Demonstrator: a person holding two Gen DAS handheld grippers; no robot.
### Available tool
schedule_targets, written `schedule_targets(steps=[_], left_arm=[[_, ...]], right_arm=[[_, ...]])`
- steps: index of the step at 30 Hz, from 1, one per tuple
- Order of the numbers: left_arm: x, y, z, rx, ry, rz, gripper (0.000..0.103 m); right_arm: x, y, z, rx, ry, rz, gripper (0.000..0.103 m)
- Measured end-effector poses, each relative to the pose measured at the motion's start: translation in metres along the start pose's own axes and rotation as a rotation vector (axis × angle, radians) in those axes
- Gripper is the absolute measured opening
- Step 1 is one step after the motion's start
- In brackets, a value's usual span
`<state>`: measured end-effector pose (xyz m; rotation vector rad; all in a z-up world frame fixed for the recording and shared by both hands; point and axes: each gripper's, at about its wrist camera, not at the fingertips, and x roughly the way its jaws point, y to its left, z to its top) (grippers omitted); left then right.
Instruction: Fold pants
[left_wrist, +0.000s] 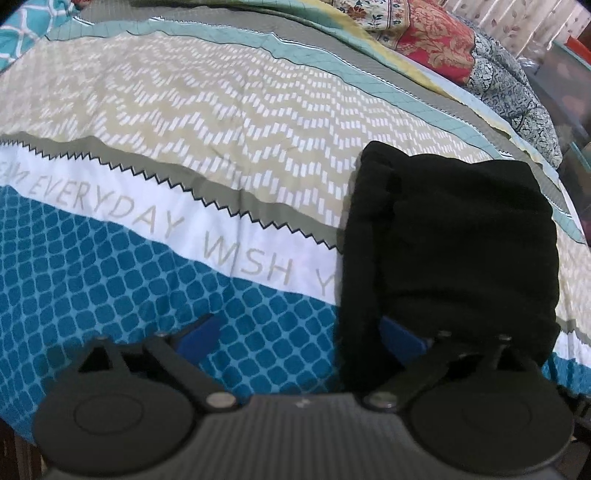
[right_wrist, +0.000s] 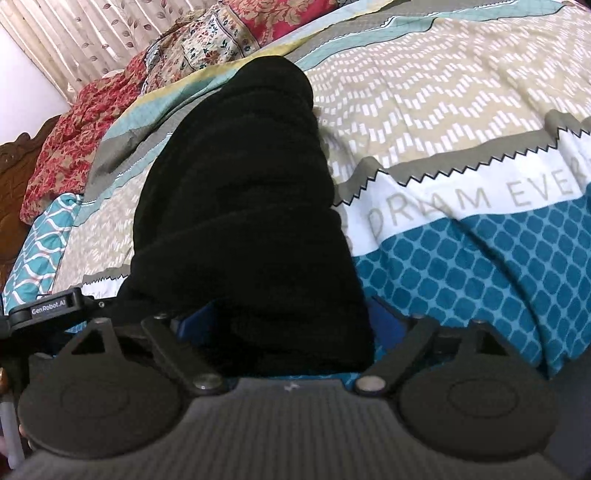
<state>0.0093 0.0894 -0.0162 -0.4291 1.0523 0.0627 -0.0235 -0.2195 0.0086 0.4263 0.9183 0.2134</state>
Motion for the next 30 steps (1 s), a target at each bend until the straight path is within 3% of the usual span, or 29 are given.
schedule_targets(steps=[9, 21, 30], left_arm=[[0.005, 0.004, -0.003, 0.008, -0.004, -0.029, 0.103], [0.001, 0.015, -0.008, -0.005, -0.028, -0.096, 0.103], [0.0, 0.015, -0.008, -0.007, -0.038, -0.098, 0.103]], right_arm=[[0.004, 0.005, -0.001, -0.04, -0.004, 0.003, 0.103], [0.009, 0.009, -0.002, -0.062, -0.015, 0.002, 0.103], [0.01, 0.009, -0.003, -0.069, -0.023, 0.008, 0.103]])
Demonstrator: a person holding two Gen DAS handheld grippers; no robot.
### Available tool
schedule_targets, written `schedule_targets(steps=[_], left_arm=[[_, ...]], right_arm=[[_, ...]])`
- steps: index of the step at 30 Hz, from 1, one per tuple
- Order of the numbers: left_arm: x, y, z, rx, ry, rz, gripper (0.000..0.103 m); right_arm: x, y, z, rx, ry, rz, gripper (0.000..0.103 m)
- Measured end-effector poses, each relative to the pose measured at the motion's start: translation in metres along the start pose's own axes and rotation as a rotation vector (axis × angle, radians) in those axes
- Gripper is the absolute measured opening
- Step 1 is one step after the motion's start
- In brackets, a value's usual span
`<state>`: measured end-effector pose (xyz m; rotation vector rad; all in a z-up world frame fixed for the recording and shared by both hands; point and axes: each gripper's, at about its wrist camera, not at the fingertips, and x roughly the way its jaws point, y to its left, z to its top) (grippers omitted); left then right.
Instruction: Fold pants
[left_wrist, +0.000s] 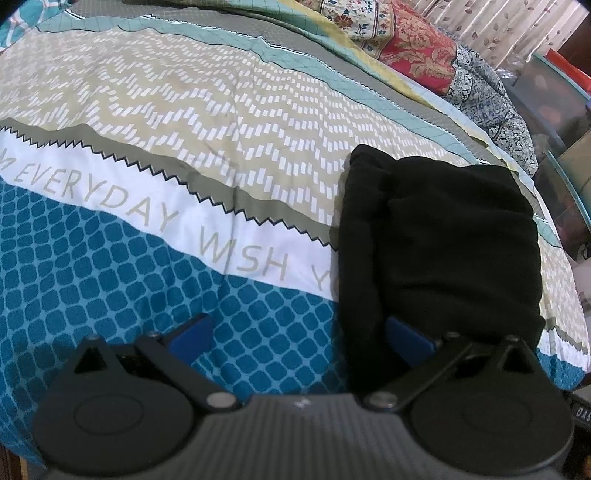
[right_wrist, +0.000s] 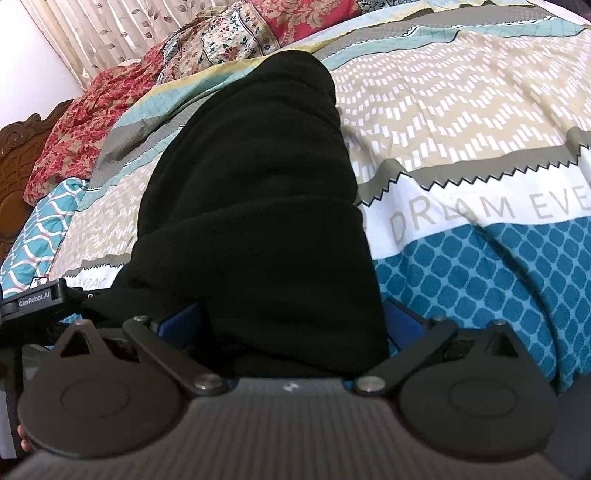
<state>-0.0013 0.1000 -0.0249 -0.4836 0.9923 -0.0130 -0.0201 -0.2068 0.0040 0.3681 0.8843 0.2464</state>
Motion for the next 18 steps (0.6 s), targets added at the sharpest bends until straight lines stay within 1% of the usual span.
schedule_targets(steps=[5, 14, 18], left_arm=[[-0.001, 0.001, 0.0, -0.004, -0.001, -0.011, 0.103], [-0.006, 0.014, -0.001, -0.044, -0.015, -0.088, 0.103], [-0.006, 0.013, 0.0, -0.041, -0.018, -0.083, 0.103]], right_arm=[[-0.001, -0.001, 0.0, 0.001, -0.002, 0.004, 0.103], [-0.002, -0.001, -0.002, 0.004, -0.006, 0.011, 0.103], [-0.002, -0.001, -0.002, 0.004, -0.006, 0.011, 0.103]])
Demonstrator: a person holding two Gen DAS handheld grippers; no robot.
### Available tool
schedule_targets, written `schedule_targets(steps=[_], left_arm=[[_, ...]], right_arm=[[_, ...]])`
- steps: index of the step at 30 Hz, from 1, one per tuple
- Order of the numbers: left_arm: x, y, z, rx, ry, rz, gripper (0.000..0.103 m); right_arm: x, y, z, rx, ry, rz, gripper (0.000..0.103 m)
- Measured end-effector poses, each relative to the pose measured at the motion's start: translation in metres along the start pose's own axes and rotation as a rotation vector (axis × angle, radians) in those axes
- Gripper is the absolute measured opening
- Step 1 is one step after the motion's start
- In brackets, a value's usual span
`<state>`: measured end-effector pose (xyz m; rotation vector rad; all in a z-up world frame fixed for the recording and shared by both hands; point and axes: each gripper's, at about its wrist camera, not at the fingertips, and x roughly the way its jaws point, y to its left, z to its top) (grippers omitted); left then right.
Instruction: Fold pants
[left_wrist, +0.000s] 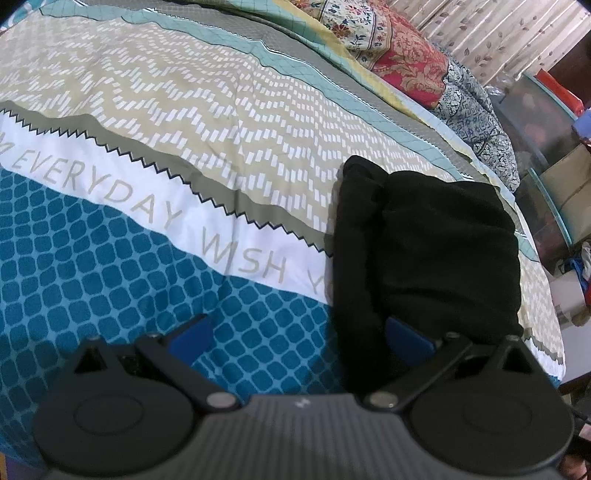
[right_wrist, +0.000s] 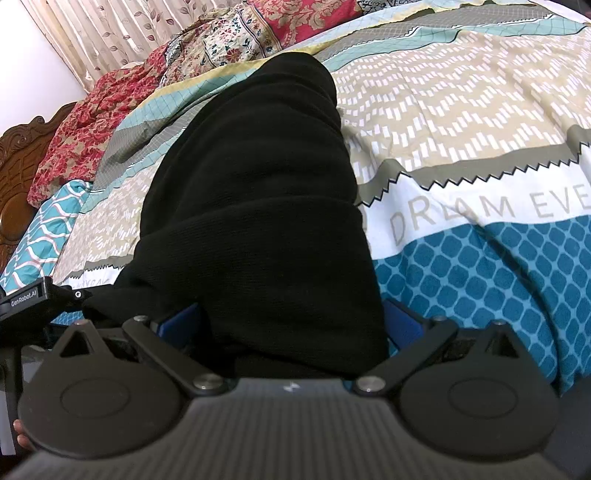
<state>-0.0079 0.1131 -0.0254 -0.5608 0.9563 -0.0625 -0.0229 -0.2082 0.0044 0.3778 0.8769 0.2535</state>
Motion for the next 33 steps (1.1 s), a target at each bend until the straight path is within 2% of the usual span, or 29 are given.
schedule_targets(steps=[16, 23, 33], left_arm=[[0.0, -0.002, 0.0, 0.032, 0.018, 0.003, 0.103], [-0.008, 0.004, 0.006, -0.017, 0.025, -0.028, 0.103], [-0.02, -0.006, 0.002, 0.05, -0.015, 0.019, 0.103]], right_arm=[[0.0, 0.0, 0.0, 0.001, -0.001, 0.0, 0.103], [-0.001, 0.001, 0.0, 0.003, -0.002, 0.002, 0.103], [-0.002, 0.0, 0.0, 0.003, -0.003, 0.006, 0.103]])
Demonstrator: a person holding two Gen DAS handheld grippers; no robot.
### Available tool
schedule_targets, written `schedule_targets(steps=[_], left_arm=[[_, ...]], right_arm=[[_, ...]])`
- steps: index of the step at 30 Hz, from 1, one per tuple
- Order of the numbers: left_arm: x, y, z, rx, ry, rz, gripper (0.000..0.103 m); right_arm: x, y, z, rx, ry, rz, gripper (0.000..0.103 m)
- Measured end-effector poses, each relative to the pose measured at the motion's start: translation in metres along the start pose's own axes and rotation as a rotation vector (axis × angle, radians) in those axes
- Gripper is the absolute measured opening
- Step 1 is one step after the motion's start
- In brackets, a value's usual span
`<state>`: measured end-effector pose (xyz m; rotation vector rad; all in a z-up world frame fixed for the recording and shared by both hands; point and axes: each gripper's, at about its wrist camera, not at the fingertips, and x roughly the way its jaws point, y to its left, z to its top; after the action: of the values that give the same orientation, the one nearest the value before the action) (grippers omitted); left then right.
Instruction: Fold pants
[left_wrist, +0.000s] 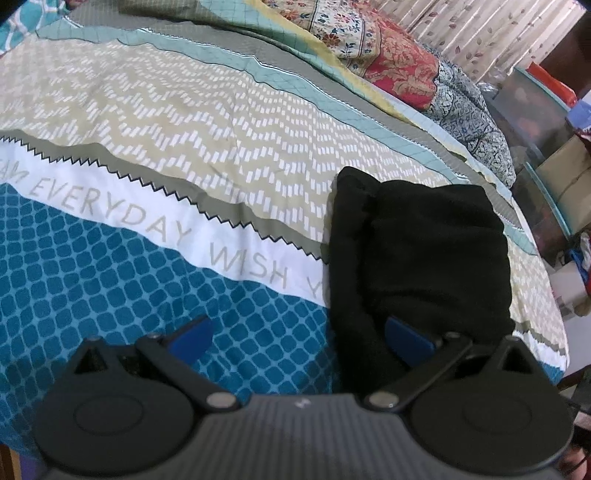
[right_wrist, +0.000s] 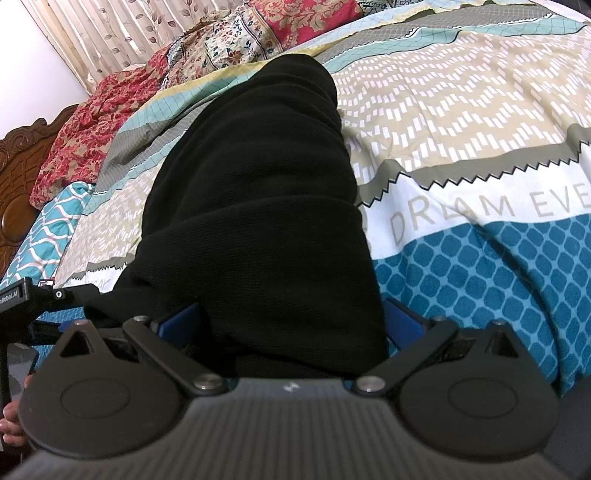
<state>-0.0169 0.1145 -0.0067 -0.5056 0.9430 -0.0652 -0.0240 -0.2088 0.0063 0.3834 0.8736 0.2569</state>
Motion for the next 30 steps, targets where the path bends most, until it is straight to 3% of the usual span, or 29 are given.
schedule_targets(steps=[10, 17, 25, 30], left_arm=[[0.011, 0.001, -0.004, 0.021, 0.052, 0.029, 0.103], [0.009, 0.001, -0.004, 0.025, 0.044, 0.023, 0.103], [-0.007, -0.004, 0.006, 0.045, 0.024, -0.093, 0.103], [0.002, -0.012, 0.015, 0.057, 0.046, -0.161, 0.103]], right_arm=[[-0.001, -0.001, 0.001, 0.003, -0.002, 0.005, 0.103], [-0.001, -0.002, 0.001, 0.003, -0.002, 0.007, 0.103], [-0.007, -0.001, 0.005, -0.006, -0.006, 0.011, 0.103], [-0.03, -0.002, 0.017, -0.021, -0.126, 0.04, 0.103]])
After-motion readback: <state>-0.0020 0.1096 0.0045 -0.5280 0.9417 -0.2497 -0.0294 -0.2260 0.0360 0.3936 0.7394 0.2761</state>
